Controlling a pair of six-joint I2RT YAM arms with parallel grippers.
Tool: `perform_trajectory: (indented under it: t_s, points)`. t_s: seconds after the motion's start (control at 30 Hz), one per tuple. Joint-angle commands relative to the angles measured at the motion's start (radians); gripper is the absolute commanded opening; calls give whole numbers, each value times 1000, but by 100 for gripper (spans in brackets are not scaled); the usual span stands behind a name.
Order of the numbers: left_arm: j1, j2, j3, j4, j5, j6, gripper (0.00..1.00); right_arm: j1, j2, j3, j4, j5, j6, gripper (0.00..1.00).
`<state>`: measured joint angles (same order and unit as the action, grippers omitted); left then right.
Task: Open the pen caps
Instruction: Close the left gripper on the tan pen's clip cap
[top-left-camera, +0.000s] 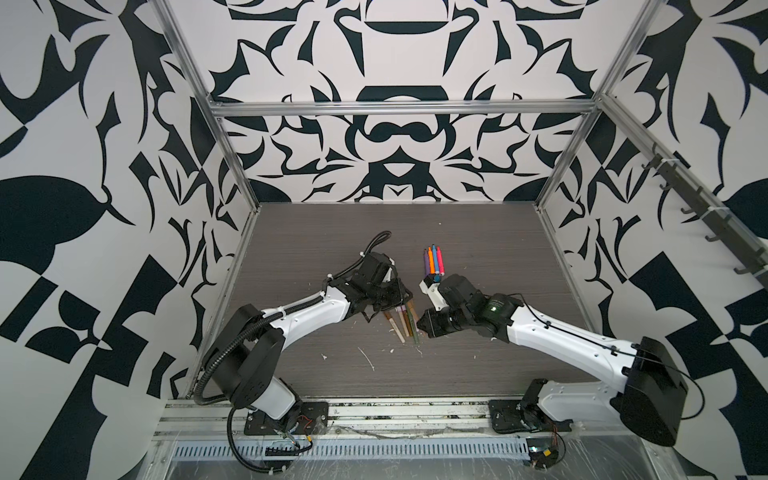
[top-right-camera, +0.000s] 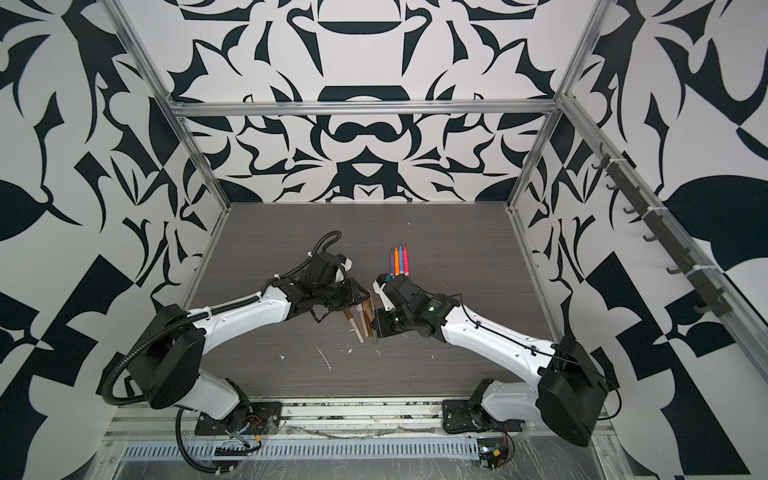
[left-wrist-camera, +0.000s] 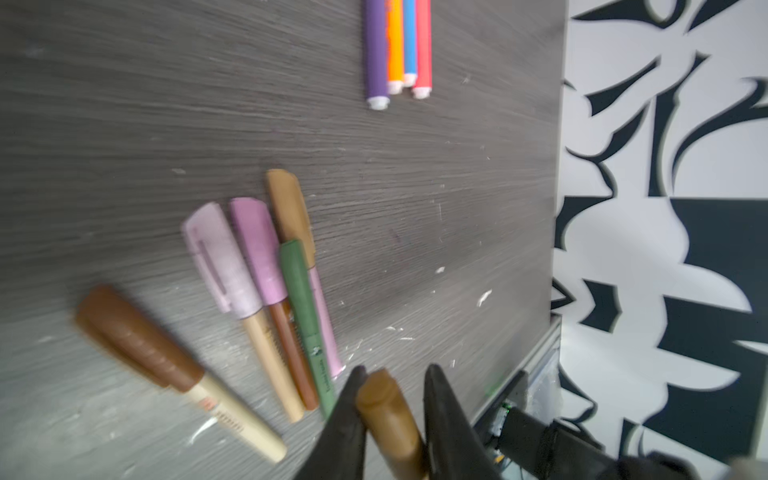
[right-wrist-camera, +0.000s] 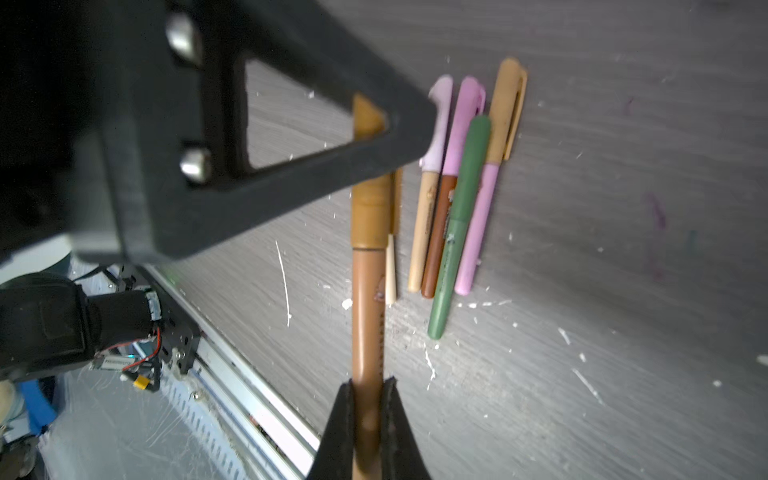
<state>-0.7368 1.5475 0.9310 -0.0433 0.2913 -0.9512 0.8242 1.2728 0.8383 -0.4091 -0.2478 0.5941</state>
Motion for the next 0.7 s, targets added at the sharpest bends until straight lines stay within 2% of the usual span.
perform_trajectory:
  t_s: [0.0, 0.03, 0.13, 0.2, 0.43, 0.67]
  points:
    - [-1, 23, -2, -9, -5, 24, 0, 4, -18, 56, -1, 4, -39, 0]
    - [-1, 27, 1, -11, 0, 25, 0, 4, -17, 56, 4, 4, -39, 2]
    - [-1, 24, 0, -10, 10, 25, 0, 4, -18, 56, 14, 6, -40, 31]
    - [-1, 15, -3, -16, 9, 24, 0, 3, -19, 56, 24, 7, -38, 40]
    - [-1, -26, -14, -28, 10, 16, 0, -16, 23, 70, 63, -28, -24, 41]
    - [3, -59, -24, -12, 12, -7, 0, -35, 79, 42, 144, -98, 19, 37]
